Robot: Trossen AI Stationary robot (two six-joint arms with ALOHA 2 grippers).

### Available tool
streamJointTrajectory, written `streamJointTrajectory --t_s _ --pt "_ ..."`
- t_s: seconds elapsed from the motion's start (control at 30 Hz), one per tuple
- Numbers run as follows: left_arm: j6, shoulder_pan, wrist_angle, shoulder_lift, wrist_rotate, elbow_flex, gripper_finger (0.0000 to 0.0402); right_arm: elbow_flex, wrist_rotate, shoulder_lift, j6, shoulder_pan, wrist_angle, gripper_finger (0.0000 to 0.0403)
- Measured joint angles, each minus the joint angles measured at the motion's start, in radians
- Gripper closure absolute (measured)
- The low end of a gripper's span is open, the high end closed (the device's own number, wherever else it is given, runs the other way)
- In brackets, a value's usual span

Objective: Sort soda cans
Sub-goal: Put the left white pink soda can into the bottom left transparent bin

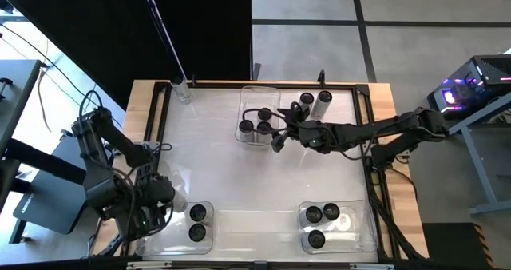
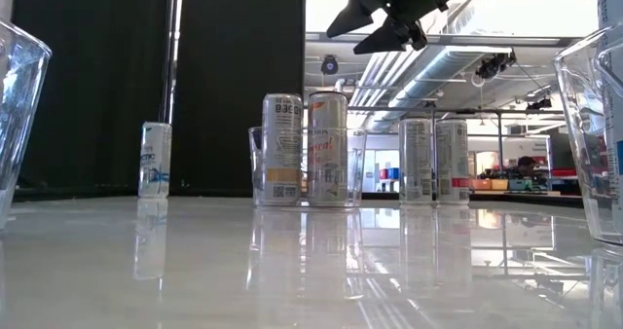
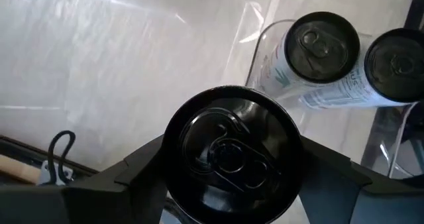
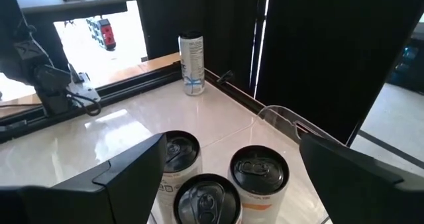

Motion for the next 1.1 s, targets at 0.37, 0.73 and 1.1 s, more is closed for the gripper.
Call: streamJointTrajectory --t_s 0.37,0.73,1.1 --pt "-0.077 -0.038 0.004 -0.016 -0.010 -0.005 0.0141 0.000 -0.006 0.000 -0.010 -0.011 -0.024 0.0062" --pt "-0.036 -0.042 0.007 -0.014 -0.018 0.077 0.0141 0.000 -0.020 0.000 -0.002 -0.019 -0.036 0.0062" --pt "-0.004 -0.091 0.113 0.037 -0.035 0.089 0.0140 0.000 -0.021 0.000 -0.007 -0.019 -0.038 0.0062"
